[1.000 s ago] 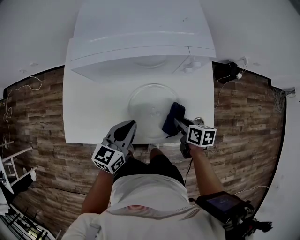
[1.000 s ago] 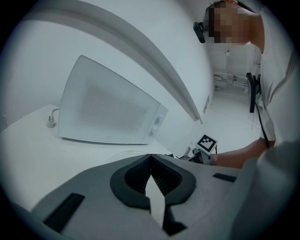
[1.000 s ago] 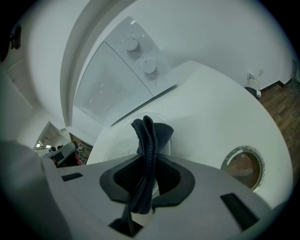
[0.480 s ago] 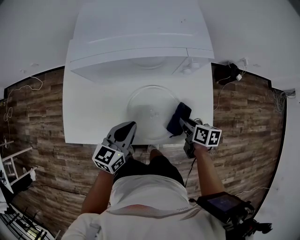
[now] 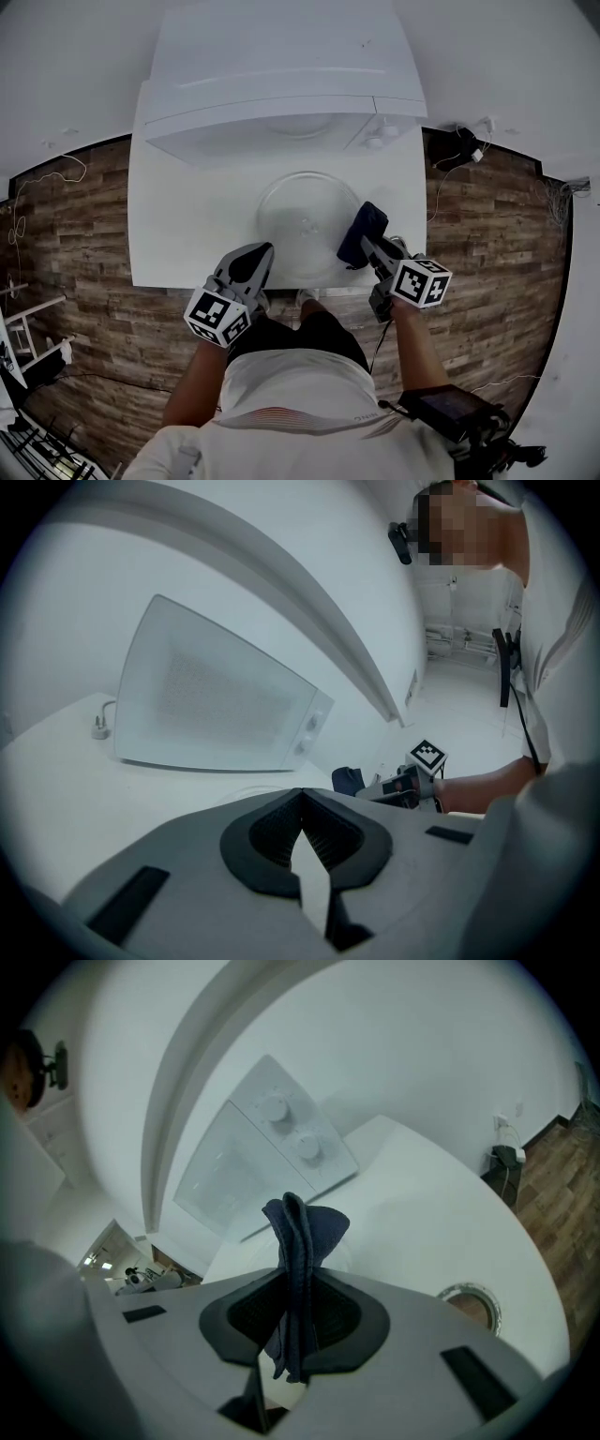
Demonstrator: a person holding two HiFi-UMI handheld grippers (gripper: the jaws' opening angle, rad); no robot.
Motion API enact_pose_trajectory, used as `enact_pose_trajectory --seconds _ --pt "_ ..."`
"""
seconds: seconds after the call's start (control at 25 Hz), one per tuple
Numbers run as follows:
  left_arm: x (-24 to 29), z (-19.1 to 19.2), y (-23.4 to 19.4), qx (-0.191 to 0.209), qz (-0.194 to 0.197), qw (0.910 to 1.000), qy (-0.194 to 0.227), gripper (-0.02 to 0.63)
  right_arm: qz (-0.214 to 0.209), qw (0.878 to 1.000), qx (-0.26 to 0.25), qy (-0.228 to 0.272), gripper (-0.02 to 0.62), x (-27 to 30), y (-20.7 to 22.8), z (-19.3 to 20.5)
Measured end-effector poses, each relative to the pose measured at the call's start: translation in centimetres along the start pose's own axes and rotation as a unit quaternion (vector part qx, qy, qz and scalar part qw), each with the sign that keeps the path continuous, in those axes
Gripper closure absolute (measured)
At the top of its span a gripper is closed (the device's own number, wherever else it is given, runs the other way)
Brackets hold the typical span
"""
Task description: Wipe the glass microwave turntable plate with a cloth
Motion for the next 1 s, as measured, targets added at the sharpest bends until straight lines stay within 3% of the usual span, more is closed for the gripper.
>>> enact_pose_trajectory --seconds 0.2,0.36,0.64,1.0 --pt "-1.6 -2.0 -0.1 0.011 0.001 0.9996 0.025 0.596 -0.050 0.993 -0.061 0.083 0.532 -2.3 -5.2 -2.1" --pt "-4.0 -4.9 -0.3 0.032 0.012 0.9979 0.056 0.595 -0.063 0.983 -0.097 0.146 0.531 -4.4 -9.5 -3.3" --pt "-8.5 -9.8 -1.1 0.065 0.041 0.9933 0.086 0.595 -0.037 0.961 -0.122 0.245 0.532 -7.8 -16.1 -2.9" --pt "-13.0 -12.1 -2.5 0.079 0.080 0.9869 0.116 0.595 -0.001 0.941 -0.142 0.308 0.532 -10.4 -21.6 -1.1"
Point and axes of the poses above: the fingertips, and each gripper's own axes: x forward along the fingers, y to its right, z out of its underside, the point moved 6 cm from there along -x, backward along the fingers, and after that the axes turned 6 degrees about -y, right-handed, at the moved point
